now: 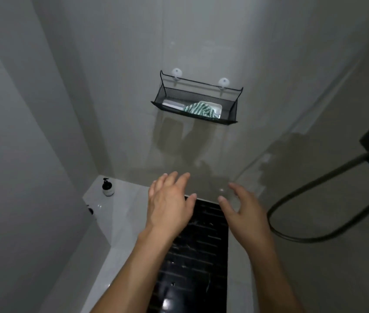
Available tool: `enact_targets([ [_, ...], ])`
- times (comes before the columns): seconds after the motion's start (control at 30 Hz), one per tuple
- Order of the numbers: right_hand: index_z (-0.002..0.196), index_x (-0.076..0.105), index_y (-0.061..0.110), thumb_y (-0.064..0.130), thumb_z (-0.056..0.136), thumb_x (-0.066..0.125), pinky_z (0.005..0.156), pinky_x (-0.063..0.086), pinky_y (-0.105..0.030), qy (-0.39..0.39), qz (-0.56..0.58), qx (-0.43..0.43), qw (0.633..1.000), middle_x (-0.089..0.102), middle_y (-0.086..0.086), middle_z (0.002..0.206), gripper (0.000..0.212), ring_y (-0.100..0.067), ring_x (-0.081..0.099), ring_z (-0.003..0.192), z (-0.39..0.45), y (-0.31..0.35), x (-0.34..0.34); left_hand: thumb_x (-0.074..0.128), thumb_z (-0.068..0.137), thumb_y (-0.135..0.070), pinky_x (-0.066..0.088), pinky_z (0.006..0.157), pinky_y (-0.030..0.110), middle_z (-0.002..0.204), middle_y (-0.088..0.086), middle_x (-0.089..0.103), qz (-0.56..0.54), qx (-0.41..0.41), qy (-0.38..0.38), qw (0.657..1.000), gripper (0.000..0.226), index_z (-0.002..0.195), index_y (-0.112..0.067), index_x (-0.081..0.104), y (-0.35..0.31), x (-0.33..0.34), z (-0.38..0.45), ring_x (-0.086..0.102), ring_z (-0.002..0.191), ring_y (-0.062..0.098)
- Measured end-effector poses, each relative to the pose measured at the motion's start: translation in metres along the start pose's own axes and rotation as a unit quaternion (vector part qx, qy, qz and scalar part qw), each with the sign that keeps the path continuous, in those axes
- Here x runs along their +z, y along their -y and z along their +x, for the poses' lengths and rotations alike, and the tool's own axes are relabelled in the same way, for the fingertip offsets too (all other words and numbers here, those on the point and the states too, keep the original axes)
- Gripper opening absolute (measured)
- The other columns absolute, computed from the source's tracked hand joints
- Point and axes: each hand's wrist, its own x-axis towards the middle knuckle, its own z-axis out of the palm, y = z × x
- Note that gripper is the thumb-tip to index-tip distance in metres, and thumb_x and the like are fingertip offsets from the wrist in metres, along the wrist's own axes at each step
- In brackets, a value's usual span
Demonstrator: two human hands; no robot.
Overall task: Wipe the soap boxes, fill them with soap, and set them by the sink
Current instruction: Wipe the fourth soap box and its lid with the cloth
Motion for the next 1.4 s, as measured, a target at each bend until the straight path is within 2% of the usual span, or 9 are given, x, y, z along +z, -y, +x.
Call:
enact_targets([
  [0.07,0.145,0.049,0.022,0.037,0.097,0.059,0.114,0.036,-0.038,-0.005,0.005,-0.001,1.000,0.051,-0.001,0.148,0.051,-0.018,0.043,0.140,0.025,0.011,0.007,0.051,0.096,-0.044,0.017,0.120,0.039,0.156,0.000,0.037,-0.015,-0.005,-0.003,1.000,0.058,0.151,-0.030,0.036,0.009,-0.005,0.032,0.026,0.146,0.022],
  [0.2,0.144,0.051,0.021,0.036,0.097,0.060,0.101,0.034,-0.023,-0.019,0.001,-0.008,1.000,0.053,0.001,0.145,0.049,-0.015,0.048,0.133,0.074,0.026,0.016,0.052,0.096,-0.044,0.018,0.120,0.038,0.155,-0.001,0.038,-0.025,0.002,-0.004,1.000,0.058,0.151,-0.030,0.036,0.017,-0.009,0.085,0.027,0.145,0.022],
  [0.27,0.143,0.052,0.022,0.036,0.097,0.060,0.098,0.032,-0.020,-0.022,-0.003,-0.010,1.000,0.054,0.002,0.144,0.049,-0.014,0.048,0.133,0.100,0.032,0.021,0.052,0.096,-0.044,0.017,0.120,0.038,0.155,0.000,0.038,-0.027,0.006,-0.007,1.000,0.059,0.151,-0.030,0.036,0.022,-0.009,0.109,0.027,0.146,0.022],
  [0.63,0.140,0.055,0.018,0.032,0.096,0.063,0.105,0.036,-0.028,-0.015,0.001,-0.050,0.999,0.056,-0.004,0.140,0.047,-0.018,0.050,0.130,0.264,0.041,0.048,0.054,0.096,-0.043,0.020,0.118,0.038,0.153,-0.001,0.040,-0.019,-0.014,-0.033,0.999,0.058,0.150,-0.029,0.038,0.033,0.011,0.250,0.030,0.144,0.022],
  [0.8,0.135,0.059,0.018,0.032,0.094,0.065,0.099,0.041,-0.028,-0.007,0.001,-0.056,0.998,0.060,-0.004,0.134,0.044,-0.020,0.056,0.123,0.368,0.043,0.044,0.059,0.094,-0.037,0.030,0.113,0.039,0.148,0.000,0.047,-0.043,-0.031,-0.033,0.998,0.057,0.147,-0.023,0.043,0.020,0.019,0.342,0.041,0.136,0.024],
  [0.9,0.135,0.060,0.019,0.033,0.094,0.066,0.089,0.038,-0.024,0.009,-0.014,-0.048,0.999,0.061,-0.005,0.132,0.044,-0.021,0.057,0.120,0.414,0.035,0.045,0.063,0.093,-0.033,0.035,0.109,0.039,0.142,0.002,0.053,-0.060,-0.031,-0.028,0.997,0.054,0.143,-0.020,0.048,0.009,0.031,0.386,0.046,0.130,0.026],
  [1.03,0.136,0.059,0.019,0.033,0.093,0.066,0.083,0.037,-0.024,0.045,-0.020,-0.024,0.998,0.061,-0.008,0.130,0.045,-0.023,0.059,0.114,0.454,0.024,0.053,0.066,0.090,-0.030,0.041,0.104,0.042,0.136,0.004,0.057,-0.057,-0.023,0.000,0.998,0.053,0.139,-0.019,0.052,0.006,0.050,0.423,0.053,0.123,0.027],
  [1.2,0.135,0.058,0.017,0.030,0.094,0.065,0.080,0.036,-0.024,0.077,-0.019,0.009,0.997,0.060,-0.011,0.128,0.043,-0.025,0.058,0.113,0.483,0.010,0.061,0.067,0.087,-0.029,0.045,0.097,0.040,0.127,0.010,0.060,-0.055,-0.012,0.069,0.996,0.050,0.135,-0.017,0.055,0.007,0.075,0.468,0.055,0.116,0.029],
  [1.4,0.137,0.057,0.017,0.030,0.095,0.064,0.085,0.037,-0.024,0.063,-0.013,0.044,0.997,0.057,-0.010,0.133,0.045,-0.017,0.054,0.105,0.497,0.004,0.056,0.071,0.080,-0.039,0.038,0.097,0.037,0.130,0.005,0.054,0.052,0.038,0.140,0.988,0.062,0.137,-0.027,0.049,-0.003,0.105,0.507,0.047,0.120,0.028],
])
